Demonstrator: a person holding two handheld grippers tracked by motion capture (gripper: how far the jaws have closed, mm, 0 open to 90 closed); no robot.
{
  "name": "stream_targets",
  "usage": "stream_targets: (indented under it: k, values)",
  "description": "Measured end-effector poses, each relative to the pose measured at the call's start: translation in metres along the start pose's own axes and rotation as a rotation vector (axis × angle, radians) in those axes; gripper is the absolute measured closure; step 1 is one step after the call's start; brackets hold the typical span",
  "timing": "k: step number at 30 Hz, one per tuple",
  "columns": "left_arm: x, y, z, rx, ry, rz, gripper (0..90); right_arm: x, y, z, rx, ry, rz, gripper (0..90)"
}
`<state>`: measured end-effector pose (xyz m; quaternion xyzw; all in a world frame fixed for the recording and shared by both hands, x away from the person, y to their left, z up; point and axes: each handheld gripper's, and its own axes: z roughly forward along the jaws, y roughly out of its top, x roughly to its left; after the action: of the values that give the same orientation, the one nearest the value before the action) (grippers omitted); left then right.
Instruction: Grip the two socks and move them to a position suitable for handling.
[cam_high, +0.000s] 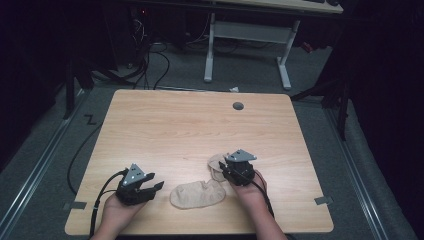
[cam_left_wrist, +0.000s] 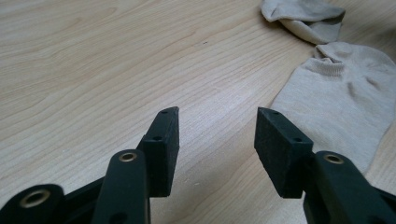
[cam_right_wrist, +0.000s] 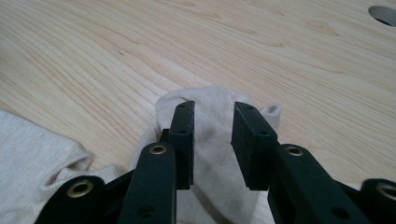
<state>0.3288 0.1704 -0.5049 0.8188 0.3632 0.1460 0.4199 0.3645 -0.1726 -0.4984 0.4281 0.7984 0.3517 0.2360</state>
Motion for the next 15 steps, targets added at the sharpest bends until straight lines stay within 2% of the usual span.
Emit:
stream_targets:
  k: [4, 7, 10, 13, 15]
  values:
    - [0.004, 0.0, 0.002, 0.003, -0.001, 0.002, 50.3, 0.006, 0.008, 0.007, 0.017, 0.022, -0.006, 68.3]
    - [0.005, 0.0, 0.003, 0.007, 0.001, 0.006, 50.3, 0.013, 0.015, 0.015, 0.039, 0.035, -0.031, 64.0]
    - [0.005, 0.0, 0.003, 0.007, -0.001, 0.008, 50.3, 0.016, 0.018, 0.021, 0.051, 0.047, -0.023, 61.8]
    - [0.003, 0.0, 0.002, 0.004, -0.003, 0.008, 50.3, 0.021, 0.023, 0.034, 0.083, 0.048, -0.044, 58.7]
    - [0.002, 0.001, 0.001, 0.003, -0.004, 0.014, 50.3, 0.022, 0.023, 0.043, 0.125, 0.043, -0.059, 58.8]
